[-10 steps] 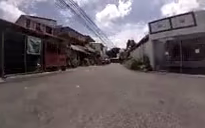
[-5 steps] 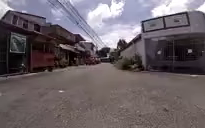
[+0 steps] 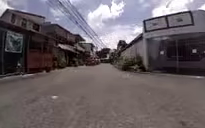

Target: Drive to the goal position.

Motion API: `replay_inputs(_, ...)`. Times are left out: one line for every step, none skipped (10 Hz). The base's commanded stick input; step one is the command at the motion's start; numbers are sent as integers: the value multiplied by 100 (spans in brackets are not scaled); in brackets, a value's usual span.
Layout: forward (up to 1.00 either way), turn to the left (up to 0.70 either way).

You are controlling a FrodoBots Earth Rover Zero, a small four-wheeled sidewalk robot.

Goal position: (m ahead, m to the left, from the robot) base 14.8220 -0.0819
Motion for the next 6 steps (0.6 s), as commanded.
replay_inputs(70,0)
replay_inputs(70,0)
replay_inputs(70,0)
replay_inputs(70,0)
replay_inputs(70,0)
replay_inputs(70,0)
